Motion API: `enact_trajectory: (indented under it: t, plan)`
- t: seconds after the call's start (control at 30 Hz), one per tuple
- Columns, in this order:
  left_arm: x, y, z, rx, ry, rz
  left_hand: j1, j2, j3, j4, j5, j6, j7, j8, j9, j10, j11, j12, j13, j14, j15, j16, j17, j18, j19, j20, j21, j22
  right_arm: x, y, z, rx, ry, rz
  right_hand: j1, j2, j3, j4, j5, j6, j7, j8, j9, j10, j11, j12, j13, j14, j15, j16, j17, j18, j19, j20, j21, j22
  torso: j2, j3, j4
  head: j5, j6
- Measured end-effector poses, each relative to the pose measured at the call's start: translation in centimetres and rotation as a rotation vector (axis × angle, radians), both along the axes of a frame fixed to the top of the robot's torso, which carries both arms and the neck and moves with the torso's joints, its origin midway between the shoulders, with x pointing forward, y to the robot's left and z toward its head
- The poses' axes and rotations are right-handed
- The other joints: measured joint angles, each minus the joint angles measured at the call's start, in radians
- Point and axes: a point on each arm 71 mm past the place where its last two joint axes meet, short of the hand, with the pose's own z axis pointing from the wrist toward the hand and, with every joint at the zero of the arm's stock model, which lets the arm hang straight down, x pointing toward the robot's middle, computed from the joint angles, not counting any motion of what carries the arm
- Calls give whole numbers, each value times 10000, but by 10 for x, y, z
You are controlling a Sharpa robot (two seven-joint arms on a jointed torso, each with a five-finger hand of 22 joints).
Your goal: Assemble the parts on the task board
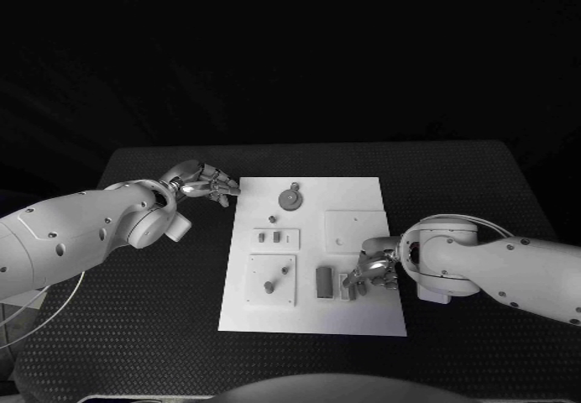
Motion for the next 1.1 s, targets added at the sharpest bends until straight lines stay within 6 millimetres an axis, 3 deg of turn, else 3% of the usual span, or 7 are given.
enact_trajectory:
  t: [0.23,0.53,1.1]
  plan:
    - [0,0,0,0,2,-1,0,0,0,0,0,0,0,0,0,10,-10,0,1,-1,1,0,-1,0,0,0,0,1,0,5,-2,-24,-49,133,37,250,26,-229,0,23,-12,1,2,15,15,-1,11,1,1,0,20,0,0,1,43,0,-2,-2,-1,2,-3]
    - [0,1,0,4,5,9,1,0,0,0,0,0,0,0,0,11,-11,0,1,-3,3,0,10,0,0,0,0,1,1,6,-2,-110,-135,283,164,377,71,-762,0,32,-21,1,25,16,15,-3,20,2,3,0,21,1,-1,1,82,0,-2,0,-2,-16,-3]
    - [0,1,0,6,14,6,1,0,0,-1,0,0,0,0,0,11,-11,0,-7,-5,5,0,17,0,0,0,0,-1,0,4,-2,-73,-214,419,165,377,71,-871,0,32,-23,0,25,15,16,-5,18,-2,11,0,-11,3,-2,2,82,-1,-2,8,-4,0,-19]
